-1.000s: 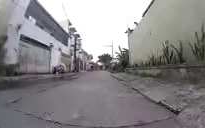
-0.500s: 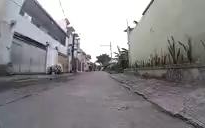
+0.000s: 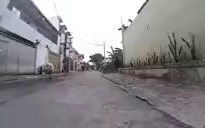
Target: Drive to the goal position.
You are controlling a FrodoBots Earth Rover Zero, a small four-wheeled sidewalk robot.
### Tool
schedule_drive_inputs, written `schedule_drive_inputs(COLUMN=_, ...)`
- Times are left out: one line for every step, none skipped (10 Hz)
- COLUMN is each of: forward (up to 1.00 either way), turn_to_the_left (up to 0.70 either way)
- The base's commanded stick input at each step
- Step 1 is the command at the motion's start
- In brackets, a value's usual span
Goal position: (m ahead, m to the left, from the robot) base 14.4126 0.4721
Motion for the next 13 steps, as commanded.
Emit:
schedule_drive_inputs(forward=0.98, turn_to_the_left=-0.17)
schedule_drive_inputs(forward=0.98, turn_to_the_left=0.0)
schedule_drive_inputs(forward=0.98, turn_to_the_left=0.0)
schedule_drive_inputs(forward=0.98, turn_to_the_left=0.0)
schedule_drive_inputs(forward=0.98, turn_to_the_left=0.0)
schedule_drive_inputs(forward=0.98, turn_to_the_left=0.0)
schedule_drive_inputs(forward=0.98, turn_to_the_left=0.0)
schedule_drive_inputs(forward=0.98, turn_to_the_left=0.0)
schedule_drive_inputs(forward=0.98, turn_to_the_left=0.0)
schedule_drive_inputs(forward=0.98, turn_to_the_left=0.0)
schedule_drive_inputs(forward=0.98, turn_to_the_left=0.0)
schedule_drive_inputs(forward=0.98, turn_to_the_left=0.0)
schedule_drive_inputs(forward=0.98, turn_to_the_left=0.0)
